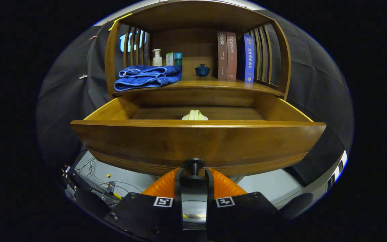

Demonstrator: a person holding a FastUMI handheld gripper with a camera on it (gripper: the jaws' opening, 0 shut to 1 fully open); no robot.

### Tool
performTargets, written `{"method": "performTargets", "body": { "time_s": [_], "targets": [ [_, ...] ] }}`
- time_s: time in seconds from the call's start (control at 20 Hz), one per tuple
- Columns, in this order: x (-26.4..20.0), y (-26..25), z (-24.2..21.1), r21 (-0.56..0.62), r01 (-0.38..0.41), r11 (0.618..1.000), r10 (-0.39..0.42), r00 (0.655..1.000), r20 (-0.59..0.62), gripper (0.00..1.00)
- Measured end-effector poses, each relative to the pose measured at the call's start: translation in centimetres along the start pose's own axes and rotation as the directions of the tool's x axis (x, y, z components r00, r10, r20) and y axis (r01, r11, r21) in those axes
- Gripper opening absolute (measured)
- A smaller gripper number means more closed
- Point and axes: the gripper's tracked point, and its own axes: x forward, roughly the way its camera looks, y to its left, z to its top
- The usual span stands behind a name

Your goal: Pull open the drawer, take out the items inside it, and place them on the countertop above the cabinet.

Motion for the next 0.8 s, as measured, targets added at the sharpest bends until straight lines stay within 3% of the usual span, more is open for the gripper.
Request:
{"method": "performTargets", "body": {
  "time_s": [0.2, 0.4, 0.5, 0.65, 0.8],
  "targets": [
    [-0.5, -0.1, -0.3, 0.012, -0.006, 1.000, 0.006, 1.000, 0.011, 0.31],
    [-0.8, -0.1, -0.4, 0.033, -0.020, 0.999, 0.020, 1.000, 0.007, 0.41],
    [-1.2, -0.4, -0.9, 0.046, -0.018, 0.999, 0.018, 1.000, -0.003, 0.51],
    [-3.1, -0.7, 0.4, 0.072, -0.012, 0.997, 0.011, 1.000, 0.018, 1.00],
    [-5.0, -0.8, 2.9, 0.067, -0.019, 0.998, 0.017, 0.999, 0.038, 1.00]
  ]
}}
